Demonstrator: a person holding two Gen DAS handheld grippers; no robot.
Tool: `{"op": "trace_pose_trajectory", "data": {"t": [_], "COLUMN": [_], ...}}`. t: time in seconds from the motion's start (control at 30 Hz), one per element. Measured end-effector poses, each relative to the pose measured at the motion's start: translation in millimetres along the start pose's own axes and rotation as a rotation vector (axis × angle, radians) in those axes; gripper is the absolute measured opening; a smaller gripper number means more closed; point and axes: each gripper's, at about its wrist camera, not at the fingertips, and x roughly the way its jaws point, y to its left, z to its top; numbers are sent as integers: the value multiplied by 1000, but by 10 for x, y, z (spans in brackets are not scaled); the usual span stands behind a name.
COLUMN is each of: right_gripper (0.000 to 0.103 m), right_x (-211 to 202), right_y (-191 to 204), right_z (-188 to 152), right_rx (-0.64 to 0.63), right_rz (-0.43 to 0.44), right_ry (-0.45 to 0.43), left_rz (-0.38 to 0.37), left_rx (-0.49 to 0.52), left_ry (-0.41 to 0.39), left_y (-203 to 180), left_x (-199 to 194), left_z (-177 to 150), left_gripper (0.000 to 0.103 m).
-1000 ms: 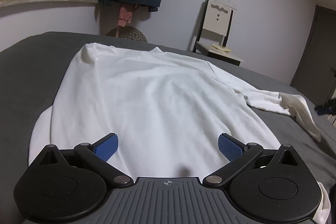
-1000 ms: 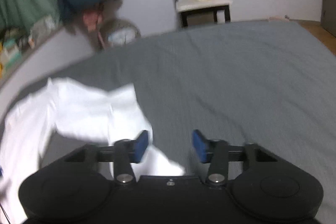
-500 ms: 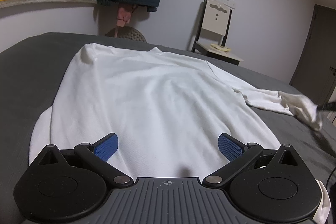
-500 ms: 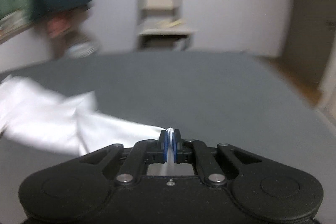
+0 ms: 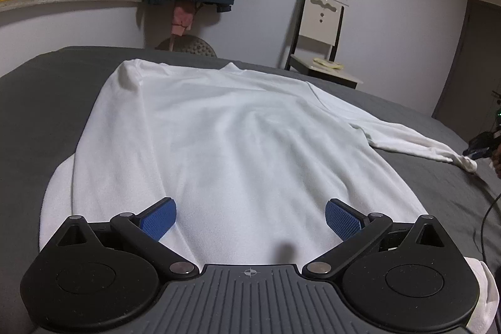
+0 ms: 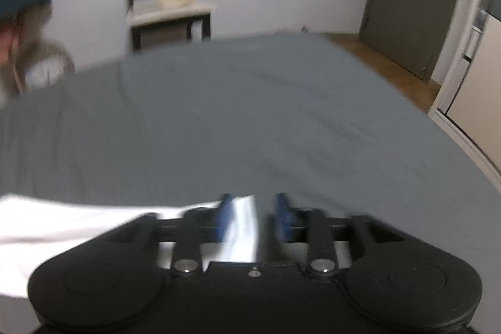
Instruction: Fold clothes
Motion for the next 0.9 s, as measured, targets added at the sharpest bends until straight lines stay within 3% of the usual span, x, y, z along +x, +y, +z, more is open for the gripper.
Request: {"op": "trace_pose_trajectory", "data": {"t": [0.2, 0.37, 0.47, 0.5, 0.53, 0.63, 0.73, 0.9], "right_gripper": [41, 38, 19, 4, 4, 4, 4, 4], "right_x": [-358, -297, -227, -178, -167, -365, -406, -167], "right_y": [-502, -424, -216, -133, -99, -270, -547, -524], "right_z": [-392, -558, -456, -376, -318, -158, 9, -11], "right_rx": [202, 110, 82, 78, 78, 125, 259, 219], "right_rz": [200, 260, 300, 312, 322, 310, 317, 252], "right_ry": [45, 30, 19, 27, 32, -2, 1, 123], "left_rz": [-6, -3, 0, 1, 1, 0, -3, -7], "left_rx": [6, 11, 13, 12, 10, 11, 16, 14], "left_ry": [-2, 0, 5, 6, 6, 8, 10, 8], "left_y": [-15, -28, -28, -25, -23, -19, -22, -11], "left_x": [-14, -27, -27, -28, -28, -25, -22, -31], "left_z": [7, 1, 2, 4, 6, 3, -2, -5], "left_gripper": [103, 103, 103, 103, 103, 103, 103, 103]}}
